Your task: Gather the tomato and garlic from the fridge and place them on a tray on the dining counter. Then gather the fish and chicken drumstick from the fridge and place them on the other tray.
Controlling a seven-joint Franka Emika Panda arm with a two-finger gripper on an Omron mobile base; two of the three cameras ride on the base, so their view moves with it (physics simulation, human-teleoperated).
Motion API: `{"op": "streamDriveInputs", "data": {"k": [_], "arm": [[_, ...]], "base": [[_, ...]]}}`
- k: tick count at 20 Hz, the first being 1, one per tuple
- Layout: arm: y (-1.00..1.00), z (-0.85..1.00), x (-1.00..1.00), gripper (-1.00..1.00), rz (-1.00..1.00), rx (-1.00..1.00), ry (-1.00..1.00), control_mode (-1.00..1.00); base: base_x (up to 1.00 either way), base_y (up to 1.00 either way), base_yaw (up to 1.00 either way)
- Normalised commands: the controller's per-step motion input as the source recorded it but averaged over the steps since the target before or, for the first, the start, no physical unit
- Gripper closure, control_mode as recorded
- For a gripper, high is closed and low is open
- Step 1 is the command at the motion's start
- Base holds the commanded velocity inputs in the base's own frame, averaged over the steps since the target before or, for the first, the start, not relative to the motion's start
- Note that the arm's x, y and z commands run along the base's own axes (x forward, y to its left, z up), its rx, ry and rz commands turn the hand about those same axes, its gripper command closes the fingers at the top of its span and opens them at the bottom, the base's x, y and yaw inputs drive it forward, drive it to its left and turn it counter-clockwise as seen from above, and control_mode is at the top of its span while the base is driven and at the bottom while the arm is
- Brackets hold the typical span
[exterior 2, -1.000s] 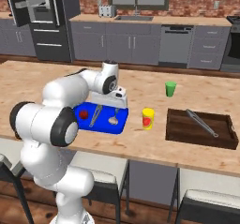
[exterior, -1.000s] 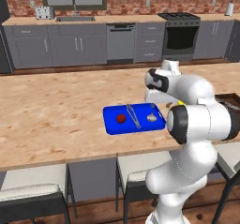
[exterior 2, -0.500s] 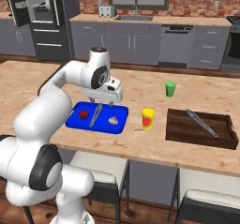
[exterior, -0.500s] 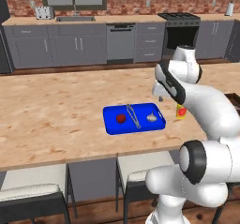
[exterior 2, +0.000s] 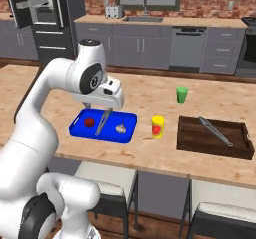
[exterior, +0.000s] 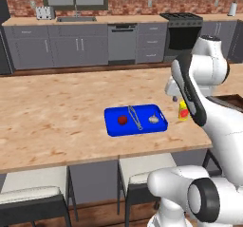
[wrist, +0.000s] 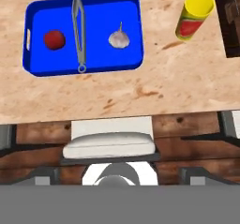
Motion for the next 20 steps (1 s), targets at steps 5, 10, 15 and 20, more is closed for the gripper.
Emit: {"op": "streamDriveInputs", "data": {"k": [5,10,15,20], "arm": [[0.09,0.23,-1.0,-1.0,0.0,-0.06,-0.26,-1.0],[0.26,0.27,-0.86,-1.0,0.0,-0.03,-0.13,-1.0],[0.17,0.08,-0.52,-1.0,0.03,-0.03,-0.01,-1.0],[0.02,0.0,-0.31,-1.0,0.03,0.0,-0.02,-1.0]], "base": [[0.0,0.0,0.0],[0.0,0.0,0.0],[0.0,0.0,0.0],[0.0,0.0,0.0]]}}
